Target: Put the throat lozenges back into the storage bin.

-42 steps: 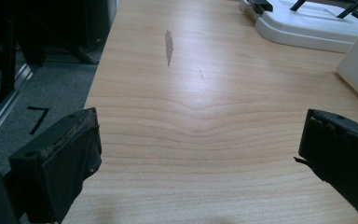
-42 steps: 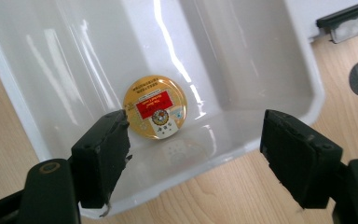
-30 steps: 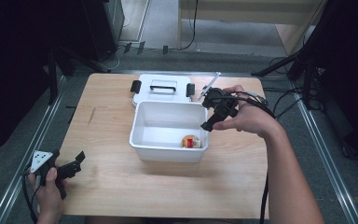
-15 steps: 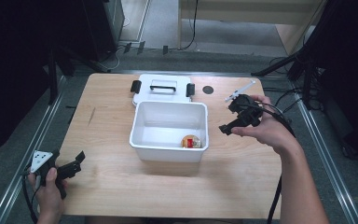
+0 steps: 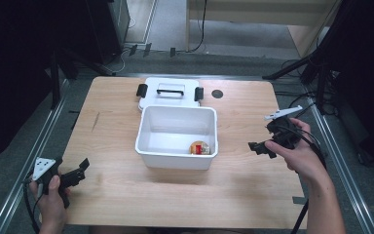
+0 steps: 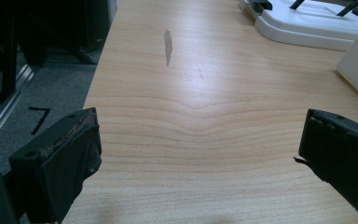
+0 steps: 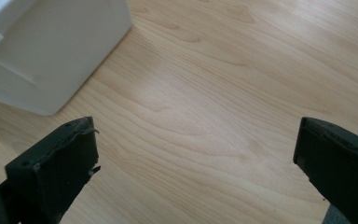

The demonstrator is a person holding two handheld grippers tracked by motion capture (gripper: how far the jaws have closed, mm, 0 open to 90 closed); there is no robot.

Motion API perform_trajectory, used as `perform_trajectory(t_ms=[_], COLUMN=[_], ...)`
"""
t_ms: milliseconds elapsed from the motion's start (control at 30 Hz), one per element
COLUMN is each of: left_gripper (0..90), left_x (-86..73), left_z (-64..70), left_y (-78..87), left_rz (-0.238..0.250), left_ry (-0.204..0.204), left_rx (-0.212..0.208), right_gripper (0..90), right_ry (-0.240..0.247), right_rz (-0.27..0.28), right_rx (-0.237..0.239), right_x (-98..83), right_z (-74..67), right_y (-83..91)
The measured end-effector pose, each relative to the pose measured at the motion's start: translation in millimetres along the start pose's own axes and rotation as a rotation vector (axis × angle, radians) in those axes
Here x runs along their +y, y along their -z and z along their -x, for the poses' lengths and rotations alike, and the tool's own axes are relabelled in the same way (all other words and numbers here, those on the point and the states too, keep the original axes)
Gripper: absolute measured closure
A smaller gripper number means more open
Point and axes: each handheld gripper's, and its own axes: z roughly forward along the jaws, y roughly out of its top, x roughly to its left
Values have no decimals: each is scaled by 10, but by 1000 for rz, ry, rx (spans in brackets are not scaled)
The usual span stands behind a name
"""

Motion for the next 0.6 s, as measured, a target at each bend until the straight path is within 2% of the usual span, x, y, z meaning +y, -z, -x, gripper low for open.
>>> perform_trajectory(t_ms=[33,67,100,167,233,267,433,600], left_gripper=[0,0,0,0,0,0,0,0], left_x=[0,0,0,0,0,0,-1,-1], left_z=[1,1,3,2,-1,0,5,8], left_y=[0,1,0,0,1,0,1,3], left_rz=[1,-2,-3,-3,-2,-1,1,-2], left_ry=[0,-1,0,-4,-3,-2,-3,-4], left_rx=[1,-1,-1,-2,-2,-3,0,1], right_gripper=[0,0,0,0,0,0,0,0], right_ry=[-39,-39,-72,-88,-140,-140,-195,-211], right_rz=[25,25,34,36,51,51,102,133], right_rx=[-20,-20,-42,-56,-92,-92,-122,-144], right_x=[-118,-118,-243,-304,-477,-477,-777,-957], right_z=[38,38,69,83,125,125,184,208], right_y=[5,5,-7,-14,-32,-32,-76,-118])
